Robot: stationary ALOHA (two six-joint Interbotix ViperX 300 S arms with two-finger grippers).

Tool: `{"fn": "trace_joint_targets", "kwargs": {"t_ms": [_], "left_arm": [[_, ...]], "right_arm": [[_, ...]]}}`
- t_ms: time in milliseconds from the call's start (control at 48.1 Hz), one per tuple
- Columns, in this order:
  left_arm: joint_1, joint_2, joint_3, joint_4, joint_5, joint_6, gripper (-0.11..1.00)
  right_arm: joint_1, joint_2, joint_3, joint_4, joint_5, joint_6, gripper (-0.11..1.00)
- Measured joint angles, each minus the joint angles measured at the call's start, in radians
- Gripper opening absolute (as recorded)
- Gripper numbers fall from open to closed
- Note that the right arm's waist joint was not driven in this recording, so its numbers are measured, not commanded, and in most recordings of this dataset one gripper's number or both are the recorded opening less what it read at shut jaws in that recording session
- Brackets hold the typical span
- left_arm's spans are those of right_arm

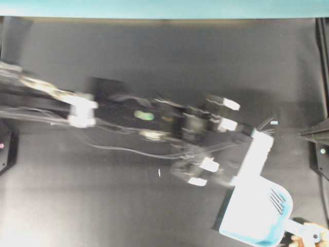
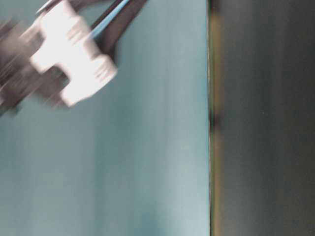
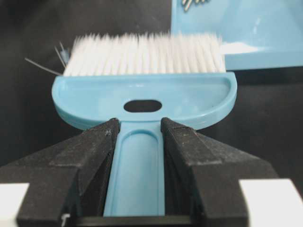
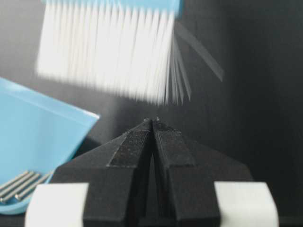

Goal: Hold the dustpan with a person, while the left arm uses a hand brush to gather the screws into the dustpan.
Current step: 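Continue sweeping the brush into the dustpan held by the person, then pull the brush back with the left gripper and set it down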

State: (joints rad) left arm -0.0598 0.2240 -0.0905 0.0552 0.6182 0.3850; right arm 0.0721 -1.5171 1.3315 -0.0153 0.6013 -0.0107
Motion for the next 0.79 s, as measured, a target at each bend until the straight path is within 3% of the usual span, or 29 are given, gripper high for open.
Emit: {"fn": "trace_joint_targets", "kwargs": {"t_ms": [312, 457, 624, 790], "left_arm": [[0.014, -0.189, 0.383, 0.000, -0.175, -0.149, 0.33], [0.023, -0.268, 0.511, 0.000, -0.275, -0.199, 0.33], [0.026, -0.330, 0.607, 0.000, -0.331, -0.229, 0.33], [0.026, -0.348, 0.643, 0.000, -0.334, -0.259, 0.33]], "right_arm": [[0.000, 0.000, -0.002, 0.000, 0.000, 0.000, -0.01], [0.000, 0.000, -0.002, 0.000, 0.000, 0.000, -0.01], [0.000, -0.002, 0.000, 0.000, 0.000, 0.000, -0.01], [0.000, -0.002, -0.002, 0.000, 0.000, 0.000, -0.01]]}}
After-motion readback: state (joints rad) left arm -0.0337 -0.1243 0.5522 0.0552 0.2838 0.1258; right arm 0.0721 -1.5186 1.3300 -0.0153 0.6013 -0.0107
